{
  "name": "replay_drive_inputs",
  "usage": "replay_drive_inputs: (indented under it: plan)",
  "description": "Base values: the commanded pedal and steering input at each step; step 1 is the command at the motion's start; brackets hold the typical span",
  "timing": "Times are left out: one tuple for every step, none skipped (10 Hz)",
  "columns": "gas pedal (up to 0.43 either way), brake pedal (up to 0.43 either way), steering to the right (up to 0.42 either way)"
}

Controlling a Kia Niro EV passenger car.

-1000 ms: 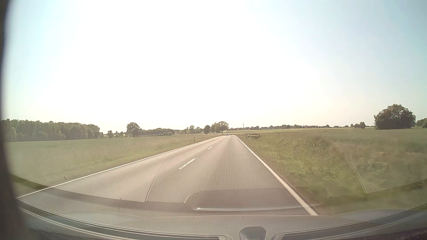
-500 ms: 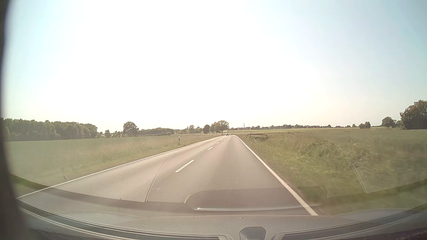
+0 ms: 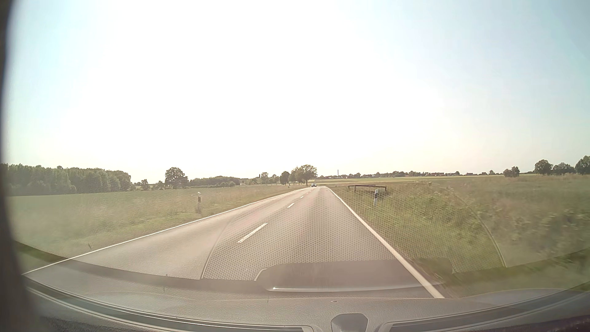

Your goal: Follow the waypoints while adhering to traffic rules and regulations

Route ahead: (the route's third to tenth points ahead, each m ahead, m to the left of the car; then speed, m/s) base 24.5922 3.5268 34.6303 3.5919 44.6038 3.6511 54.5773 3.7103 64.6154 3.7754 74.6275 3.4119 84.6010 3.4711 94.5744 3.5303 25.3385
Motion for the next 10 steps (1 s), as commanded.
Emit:
replay_drive_inputs:
  plan:
    - [0.138,0.006,0.002]
    - [0.138,0.006,0.003]
    - [0.138,0.006,0.002]
    - [0.138,0.006,0.003]
    - [0.138,0.006,0.003]
    - [0.138,0.006,0.004]
    - [0.150,0.006,0.004]
    - [0.150,0.006,0.004]
    - [0.169,0.006,0.005]
    - [0.169,0.006,0.005]
